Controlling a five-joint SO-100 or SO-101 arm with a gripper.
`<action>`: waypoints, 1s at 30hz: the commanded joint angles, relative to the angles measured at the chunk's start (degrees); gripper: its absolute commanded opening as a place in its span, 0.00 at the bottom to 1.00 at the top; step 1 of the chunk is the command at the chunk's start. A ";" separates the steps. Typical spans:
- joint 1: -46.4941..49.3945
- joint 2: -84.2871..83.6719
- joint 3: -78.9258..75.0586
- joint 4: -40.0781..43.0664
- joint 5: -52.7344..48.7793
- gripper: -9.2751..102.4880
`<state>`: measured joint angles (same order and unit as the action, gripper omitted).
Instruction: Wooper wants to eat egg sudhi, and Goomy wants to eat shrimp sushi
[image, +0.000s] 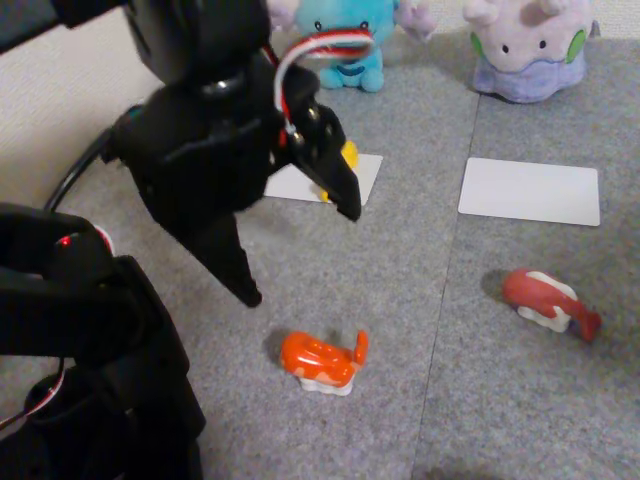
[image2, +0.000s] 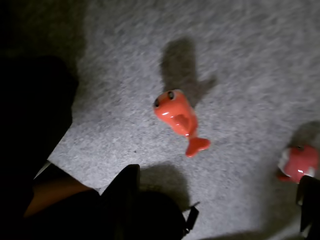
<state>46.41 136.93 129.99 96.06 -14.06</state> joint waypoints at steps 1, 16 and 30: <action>2.55 -3.34 -0.26 0.70 -2.90 0.41; 4.75 -20.74 -0.26 -12.30 -8.26 0.41; 5.54 -27.16 -0.26 -13.71 -12.39 0.41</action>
<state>51.42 110.48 129.99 83.14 -25.93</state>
